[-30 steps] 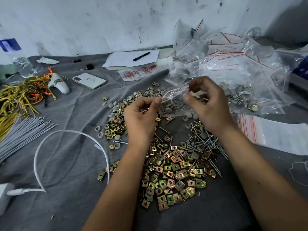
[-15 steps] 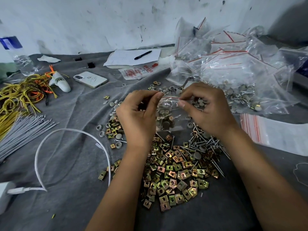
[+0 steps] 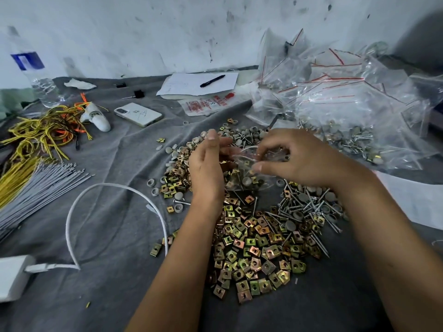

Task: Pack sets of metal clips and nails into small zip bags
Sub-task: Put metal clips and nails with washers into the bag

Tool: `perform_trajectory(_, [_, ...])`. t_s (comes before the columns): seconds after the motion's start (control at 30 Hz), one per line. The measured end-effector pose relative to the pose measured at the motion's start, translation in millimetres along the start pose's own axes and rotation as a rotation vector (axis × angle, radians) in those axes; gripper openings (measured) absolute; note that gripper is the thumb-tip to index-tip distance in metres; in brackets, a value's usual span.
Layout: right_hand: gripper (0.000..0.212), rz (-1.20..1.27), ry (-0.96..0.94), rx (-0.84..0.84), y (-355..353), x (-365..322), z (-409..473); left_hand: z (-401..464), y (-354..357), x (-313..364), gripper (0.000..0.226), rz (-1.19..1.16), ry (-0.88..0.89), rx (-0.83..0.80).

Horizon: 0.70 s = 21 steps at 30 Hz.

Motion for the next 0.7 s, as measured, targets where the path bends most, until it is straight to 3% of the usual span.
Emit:
perform_trajectory(0.1, [0.009,-0.056,-0.011,-0.051,0,-11,6,-1,2,0,0.044,0.0,0.017,-0.038])
perform_trajectory(0.27, [0.011,-0.009,-0.011,0.098,-21,-21,6,0,-1,2,0.052,-0.04,0.01,-0.027])
perform_trajectory(0.4, [0.009,-0.061,-0.019,0.144,-39,-28,9,-4,8,-1,0.057,-0.033,-0.07,-0.253])
perform_trajectory(0.53, [0.008,-0.017,-0.072,0.371,-61,-36,12,-10,15,-3,0.027,0.078,0.003,-0.459])
perform_trajectory(0.6, [0.008,-0.12,-0.047,0.262,-62,-35,15,-11,15,-5,0.006,0.111,0.005,-0.498])
perform_trajectory(0.63, [0.008,-0.144,-0.044,0.224,-62,-32,16,-11,15,-6,0.005,0.143,-0.007,-0.498])
perform_trajectory(0.7, [0.008,-0.077,-0.074,0.319,-66,-30,14,-11,15,-7,0.012,0.204,-0.009,-0.503])
Point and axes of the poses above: each hand's wrist, its own z-axis towards the middle knuckle, its own y-axis out of the palm, x = y × z, the point moved 3 cm from there along z, towards the middle knuckle, and after that the axes turned 12 degrees about -z, right-handed, at the moved point
